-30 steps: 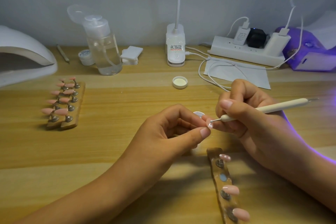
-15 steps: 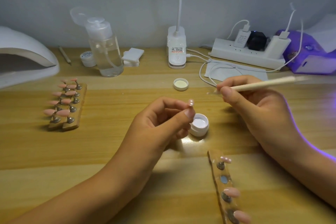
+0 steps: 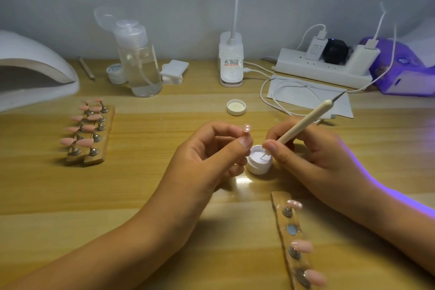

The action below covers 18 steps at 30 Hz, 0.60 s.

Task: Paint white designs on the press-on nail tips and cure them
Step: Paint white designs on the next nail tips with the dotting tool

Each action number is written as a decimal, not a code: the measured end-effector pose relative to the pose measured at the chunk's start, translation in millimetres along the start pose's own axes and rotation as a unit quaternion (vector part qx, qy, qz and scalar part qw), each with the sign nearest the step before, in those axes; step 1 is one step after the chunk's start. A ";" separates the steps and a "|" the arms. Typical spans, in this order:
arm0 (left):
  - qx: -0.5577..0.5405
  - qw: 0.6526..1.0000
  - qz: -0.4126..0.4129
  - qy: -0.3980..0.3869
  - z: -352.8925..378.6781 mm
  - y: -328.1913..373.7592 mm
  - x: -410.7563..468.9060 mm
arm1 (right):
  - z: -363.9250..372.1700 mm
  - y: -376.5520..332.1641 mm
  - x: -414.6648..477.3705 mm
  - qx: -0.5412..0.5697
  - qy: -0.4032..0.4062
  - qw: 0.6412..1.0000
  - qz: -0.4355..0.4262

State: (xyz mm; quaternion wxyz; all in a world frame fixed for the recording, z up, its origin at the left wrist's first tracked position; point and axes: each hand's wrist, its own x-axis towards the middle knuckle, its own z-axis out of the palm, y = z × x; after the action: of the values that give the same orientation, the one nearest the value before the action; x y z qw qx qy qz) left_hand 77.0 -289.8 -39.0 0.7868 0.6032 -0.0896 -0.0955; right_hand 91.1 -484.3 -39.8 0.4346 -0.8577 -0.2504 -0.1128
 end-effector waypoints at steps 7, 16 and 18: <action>-0.011 1.000 0.003 -0.007 1.2 -0.3 0.1 | -0.1 0.4 -0.2 0.007 0.003 1.000 -0.006; 0.011 0.999 0.020 -0.048 4.3 -0.4 -3.0 | -7.0 -2.7 -1.7 0.269 0.145 0.950 0.059; 0.032 0.997 0.027 -0.066 5.5 -0.2 -4.1 | -8.5 -2.4 -2.0 0.348 0.133 0.925 0.078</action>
State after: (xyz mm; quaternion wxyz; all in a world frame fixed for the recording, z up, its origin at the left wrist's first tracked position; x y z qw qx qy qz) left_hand 71.6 -293.9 -37.9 0.7618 0.6179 -0.1605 -0.1103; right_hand 88.3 -490.6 -33.9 0.7423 -0.6467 -0.1458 -0.0975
